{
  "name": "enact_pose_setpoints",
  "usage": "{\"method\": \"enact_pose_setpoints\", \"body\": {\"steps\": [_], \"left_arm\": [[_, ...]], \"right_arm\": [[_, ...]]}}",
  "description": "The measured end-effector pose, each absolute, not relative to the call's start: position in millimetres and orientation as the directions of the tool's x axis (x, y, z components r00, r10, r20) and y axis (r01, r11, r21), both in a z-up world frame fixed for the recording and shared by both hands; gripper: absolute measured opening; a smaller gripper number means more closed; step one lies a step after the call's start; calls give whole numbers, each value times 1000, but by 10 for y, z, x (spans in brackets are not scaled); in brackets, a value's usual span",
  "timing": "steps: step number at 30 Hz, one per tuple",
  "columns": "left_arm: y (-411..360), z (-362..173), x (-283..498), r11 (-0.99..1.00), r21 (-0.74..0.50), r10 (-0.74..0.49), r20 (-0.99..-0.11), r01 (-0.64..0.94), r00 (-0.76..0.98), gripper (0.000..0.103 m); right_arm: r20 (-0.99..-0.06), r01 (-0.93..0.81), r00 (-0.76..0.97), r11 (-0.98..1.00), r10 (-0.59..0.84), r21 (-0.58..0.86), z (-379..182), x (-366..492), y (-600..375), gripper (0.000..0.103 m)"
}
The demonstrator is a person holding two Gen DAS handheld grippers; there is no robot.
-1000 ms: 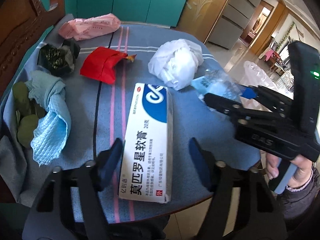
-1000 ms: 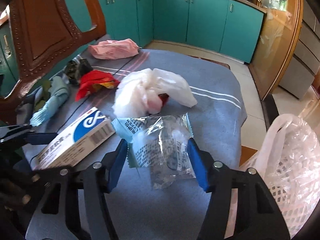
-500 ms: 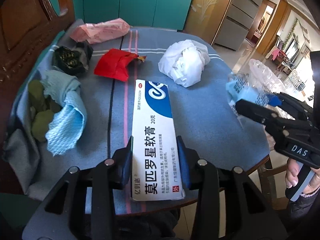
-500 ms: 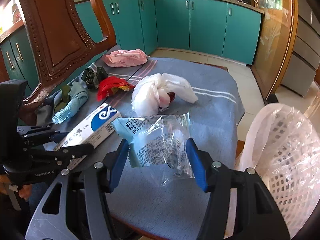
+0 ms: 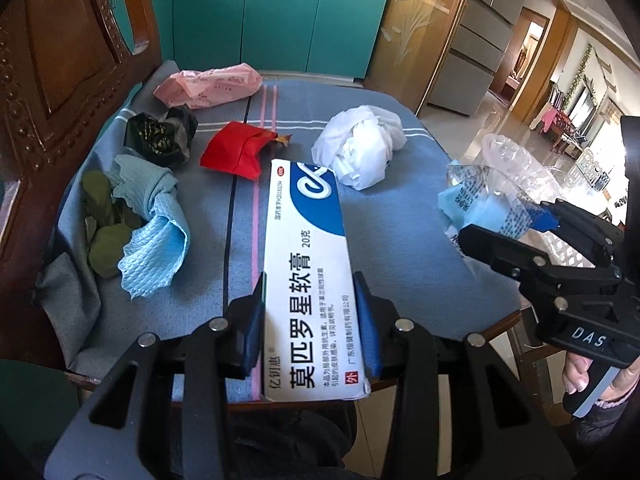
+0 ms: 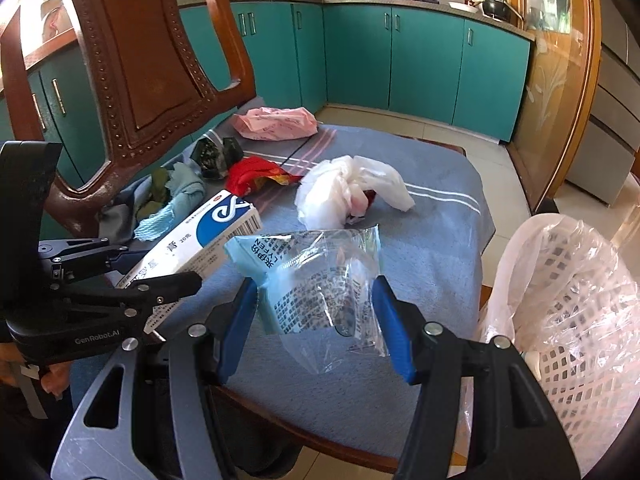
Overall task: Collect trash
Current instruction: 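Lift the ointment box and clear wrapper off the cushion with both tools, then carry the box and wrapper over the wastebasket and open both tools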
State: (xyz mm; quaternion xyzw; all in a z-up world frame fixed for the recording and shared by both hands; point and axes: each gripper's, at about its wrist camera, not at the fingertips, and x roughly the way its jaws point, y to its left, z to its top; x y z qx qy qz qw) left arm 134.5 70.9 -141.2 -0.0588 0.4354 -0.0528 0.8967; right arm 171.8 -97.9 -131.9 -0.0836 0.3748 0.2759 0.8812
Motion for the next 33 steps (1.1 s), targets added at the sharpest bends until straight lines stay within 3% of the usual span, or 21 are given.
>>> {"method": "enact_pose_setpoints", "body": {"steps": [7,33], "left_arm": [[753,-1223,1210,991,-134,-115,-726,25,678,41],[874,-1077,1107,984,-180,-123,-700,-8,704,41]], "right_arm": [[-691,-561,570,825,444,67,-1258,1644,-932,59],[-654,-558,597,826,464,76,-1081,1578,-878,59]]}}
